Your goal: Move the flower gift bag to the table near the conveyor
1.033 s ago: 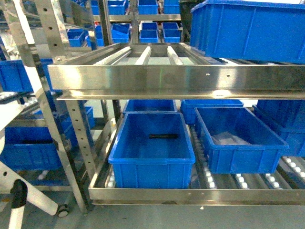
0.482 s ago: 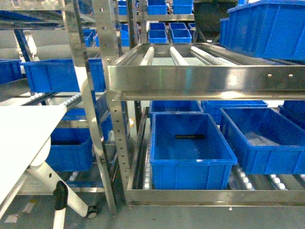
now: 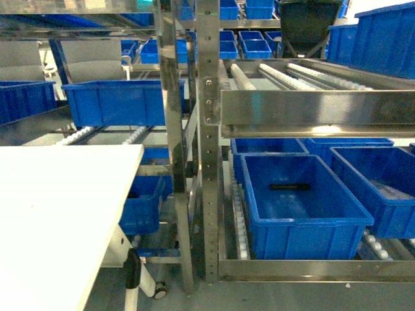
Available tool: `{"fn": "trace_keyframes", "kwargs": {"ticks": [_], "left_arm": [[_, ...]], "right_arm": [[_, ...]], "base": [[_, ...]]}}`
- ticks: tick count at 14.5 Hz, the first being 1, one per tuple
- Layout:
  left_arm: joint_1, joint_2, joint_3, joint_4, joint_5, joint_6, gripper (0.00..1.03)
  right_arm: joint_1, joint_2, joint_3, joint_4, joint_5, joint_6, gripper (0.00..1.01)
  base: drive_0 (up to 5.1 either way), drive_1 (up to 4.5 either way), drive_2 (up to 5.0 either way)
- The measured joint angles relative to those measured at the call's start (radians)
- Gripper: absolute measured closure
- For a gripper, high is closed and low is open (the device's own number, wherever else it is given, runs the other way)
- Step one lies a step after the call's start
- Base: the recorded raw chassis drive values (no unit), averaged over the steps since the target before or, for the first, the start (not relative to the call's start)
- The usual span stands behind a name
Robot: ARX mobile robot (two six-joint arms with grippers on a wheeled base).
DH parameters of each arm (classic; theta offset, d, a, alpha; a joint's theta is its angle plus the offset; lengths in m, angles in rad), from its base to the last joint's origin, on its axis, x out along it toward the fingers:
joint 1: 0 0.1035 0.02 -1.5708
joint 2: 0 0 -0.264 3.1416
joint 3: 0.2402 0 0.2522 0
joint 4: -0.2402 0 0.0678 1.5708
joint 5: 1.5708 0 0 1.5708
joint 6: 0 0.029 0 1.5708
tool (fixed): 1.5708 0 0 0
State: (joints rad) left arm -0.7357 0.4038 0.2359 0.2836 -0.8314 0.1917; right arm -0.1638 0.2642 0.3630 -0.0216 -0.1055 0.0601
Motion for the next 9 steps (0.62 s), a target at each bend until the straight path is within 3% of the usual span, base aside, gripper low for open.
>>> {"fn": "trace_keyframes", "kwargs": {"ticks": [9], "left_arm": [[0.0,0.0,0.0,0.001,0.0,0.0,1.01]], "right_arm": [[0.0,0.0,0.0,-0.001,0.0,0.0,0.99]], "base": [[-4.9,2.44,2.4]]}}
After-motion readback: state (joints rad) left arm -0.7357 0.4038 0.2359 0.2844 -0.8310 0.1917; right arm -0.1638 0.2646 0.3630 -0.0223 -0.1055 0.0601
